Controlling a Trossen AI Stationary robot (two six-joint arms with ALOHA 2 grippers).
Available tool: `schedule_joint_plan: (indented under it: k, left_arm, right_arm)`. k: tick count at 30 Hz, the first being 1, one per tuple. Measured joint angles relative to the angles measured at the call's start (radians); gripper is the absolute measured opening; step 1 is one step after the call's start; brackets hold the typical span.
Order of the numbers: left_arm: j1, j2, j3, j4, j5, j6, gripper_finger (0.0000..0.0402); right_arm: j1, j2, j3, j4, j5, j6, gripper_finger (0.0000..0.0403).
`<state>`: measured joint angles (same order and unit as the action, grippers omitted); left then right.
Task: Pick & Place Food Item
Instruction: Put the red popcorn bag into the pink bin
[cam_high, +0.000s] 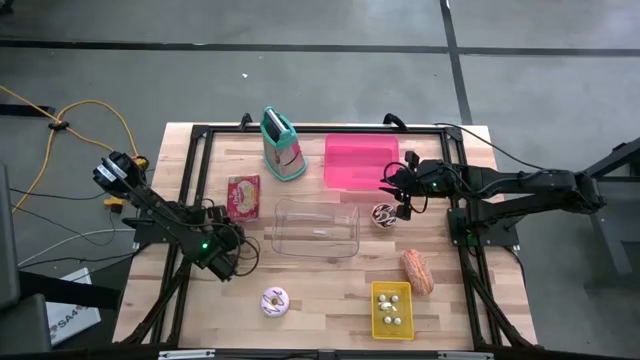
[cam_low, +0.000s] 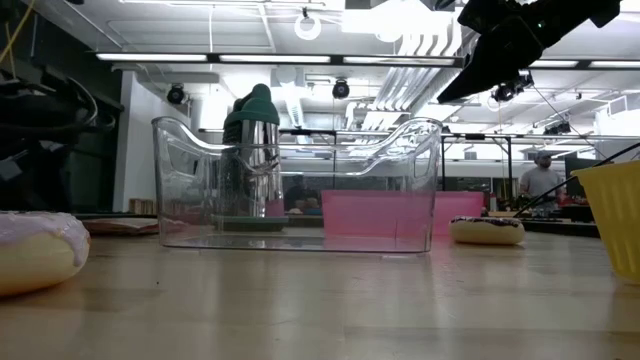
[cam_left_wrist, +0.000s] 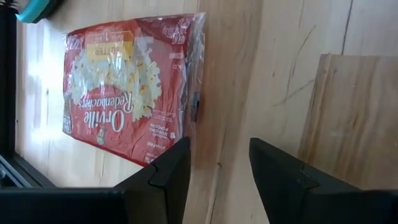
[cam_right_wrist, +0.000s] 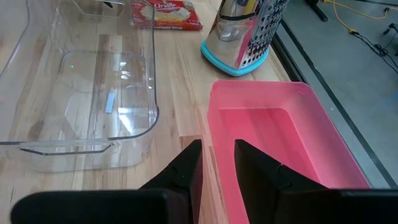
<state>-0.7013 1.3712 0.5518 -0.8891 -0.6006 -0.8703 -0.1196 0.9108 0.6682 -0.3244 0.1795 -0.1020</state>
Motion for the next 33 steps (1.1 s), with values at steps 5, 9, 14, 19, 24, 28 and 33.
schedule_joint_plan:
  k: [5, 9, 14, 19, 24, 28, 33]
  left_arm:
    - [0.0, 0.0, 0.0, -0.021, -0.006, -0.002, 0.0196]
    - [0.0, 0.0, 0.0, -0.037, -0.022, -0.002, 0.0222]
    - [0.0, 0.0, -0.013, -0.052, -0.035, -0.006, 0.0226]
    - [0.0, 0.02, -0.032, -0.046, -0.036, -0.034, 0.0226]
    - [0.01, 0.083, -0.03, -0.046, -0.067, -0.06, 0.0226]
    - [0.025, 0.127, -0.03, -0.035, -0.096, -0.065, 0.0226]
    - [0.034, 0.148, -0.03, -0.027, -0.108, -0.065, 0.0224]
  right_arm:
    - [0.0, 0.0, 0.0, 0.0, 0.0, 0.0, 0.0082]
    - [0.0, 0.0, 0.0, 0.0, 0.0, 0.0, 0.0082]
    - [0.0, 0.0, 0.0, 0.0, 0.0, 0.0, 0.0082]
    - [0.0, 0.0, 0.0, 0.0, 0.0, 0.0, 0.0082]
    - [0.0, 0.0, 0.0, 0.0, 0.0, 0.0, 0.0082]
    - [0.0, 0.0, 0.0, 0.0, 0.0, 0.0, 0.0082]
    - [0.0, 0.0, 0.0, 0.0, 0.0, 0.0, 0.0082]
